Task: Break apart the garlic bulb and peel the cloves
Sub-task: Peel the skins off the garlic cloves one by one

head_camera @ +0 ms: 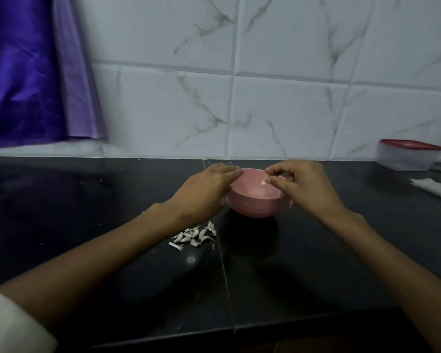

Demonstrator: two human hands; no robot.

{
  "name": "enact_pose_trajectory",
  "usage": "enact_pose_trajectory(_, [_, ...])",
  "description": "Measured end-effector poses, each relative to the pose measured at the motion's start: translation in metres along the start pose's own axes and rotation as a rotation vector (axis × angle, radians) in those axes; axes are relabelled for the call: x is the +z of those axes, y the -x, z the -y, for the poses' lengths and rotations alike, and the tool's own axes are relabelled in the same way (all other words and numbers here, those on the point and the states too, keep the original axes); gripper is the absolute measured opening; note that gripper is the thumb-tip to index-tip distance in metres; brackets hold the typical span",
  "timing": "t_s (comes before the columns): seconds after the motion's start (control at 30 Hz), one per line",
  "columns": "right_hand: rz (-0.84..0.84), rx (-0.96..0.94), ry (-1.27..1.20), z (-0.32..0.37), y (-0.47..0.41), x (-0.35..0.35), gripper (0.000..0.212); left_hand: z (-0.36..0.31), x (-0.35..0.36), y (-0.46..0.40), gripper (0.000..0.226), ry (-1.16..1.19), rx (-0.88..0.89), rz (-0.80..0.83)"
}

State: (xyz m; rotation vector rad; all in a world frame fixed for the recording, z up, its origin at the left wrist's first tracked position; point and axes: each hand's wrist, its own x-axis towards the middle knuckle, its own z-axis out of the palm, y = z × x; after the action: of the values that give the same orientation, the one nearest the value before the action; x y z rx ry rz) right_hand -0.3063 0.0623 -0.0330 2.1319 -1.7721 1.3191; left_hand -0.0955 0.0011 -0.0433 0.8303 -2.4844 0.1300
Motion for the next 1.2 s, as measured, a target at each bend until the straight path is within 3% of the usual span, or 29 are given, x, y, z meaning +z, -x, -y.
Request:
enact_pose_trajectory(0.33, [0.001,-0.005,-0.160,0.018,0.012,-0.002,0.015,0.025,-0.002,0.032,0.036,0.146,0.049,-0.031])
enact_pose_trajectory(0.7, [0.269,-0.130,-0.253,0.052,0.014,0.046,0.013,0.061,-0.006,0.074,0.025,0.143,0.032,-0.027])
enact_pose_trajectory(0.9, [0.493,-0.147,-0.123,0.053,0.001,0.070,0.013,0.072,0.003,0.082,0.029,0.141,-0.018,-0.025])
enact_pose_trajectory(1.2, [0.721,-0.360,0.163,0.063,-0.007,0.085,0.014,0.061,0.006,0.083,0.030,0.170,-0.019,-0.080])
